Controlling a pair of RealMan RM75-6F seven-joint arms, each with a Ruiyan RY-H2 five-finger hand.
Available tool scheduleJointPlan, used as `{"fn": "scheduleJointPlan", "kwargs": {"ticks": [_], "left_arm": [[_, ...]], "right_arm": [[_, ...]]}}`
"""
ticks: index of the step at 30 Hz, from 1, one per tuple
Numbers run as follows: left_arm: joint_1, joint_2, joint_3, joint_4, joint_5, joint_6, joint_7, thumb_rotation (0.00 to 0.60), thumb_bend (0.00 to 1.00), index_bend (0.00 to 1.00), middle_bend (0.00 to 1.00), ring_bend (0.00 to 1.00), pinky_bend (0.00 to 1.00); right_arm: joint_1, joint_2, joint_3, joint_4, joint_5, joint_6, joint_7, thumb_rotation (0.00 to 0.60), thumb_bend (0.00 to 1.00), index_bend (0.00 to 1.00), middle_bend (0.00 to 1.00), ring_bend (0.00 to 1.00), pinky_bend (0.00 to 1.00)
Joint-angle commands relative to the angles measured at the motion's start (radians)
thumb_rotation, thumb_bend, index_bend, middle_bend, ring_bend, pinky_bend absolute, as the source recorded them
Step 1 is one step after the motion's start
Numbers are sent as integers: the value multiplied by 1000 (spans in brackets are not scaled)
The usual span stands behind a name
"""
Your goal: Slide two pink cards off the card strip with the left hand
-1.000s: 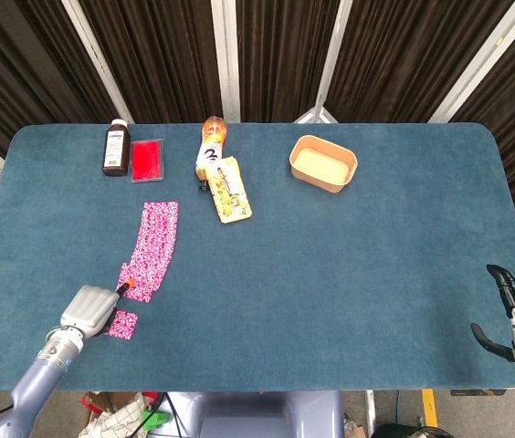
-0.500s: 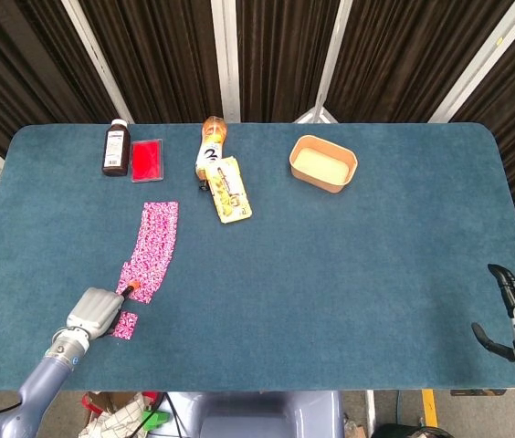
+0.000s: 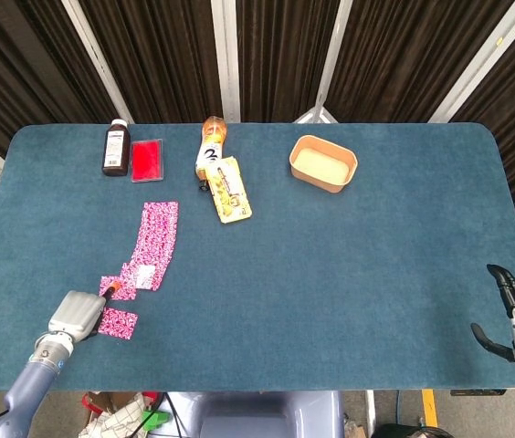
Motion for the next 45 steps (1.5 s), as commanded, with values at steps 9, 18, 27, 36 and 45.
{"fn": "scheduleJointPlan", "kwargs": {"ticks": [9,18,27,36,45], "left_arm": [[28,36,32,55,-18,4,-29,600,954,119,830,770,651],[61,89,48,82,-22,9,-76,600,954,119,830,770,651],[84,129,20,66,90,29,-183,600,948,120,829,770,651],[130,214,13,-64,293,148,-272,600,656,120,750,679,629],[384,309,88,-132,561,538,-438,600,240,120,137,77,191]], "right_arm": [[1,0,-2,-2,-5,-2,2,600,313,0,126,261,137],[2,0,-4,-5,-8,-2,0,600,313,0,126,261,137],[4,-3,-7,-9,-12,-6,-9,600,313,0,126,261,137],[6,-3,-5,-6,-5,-10,-6,600,313,0,126,261,137],[5,-8,-4,-2,-2,-8,-4,600,313,0,126,253,137]]}}
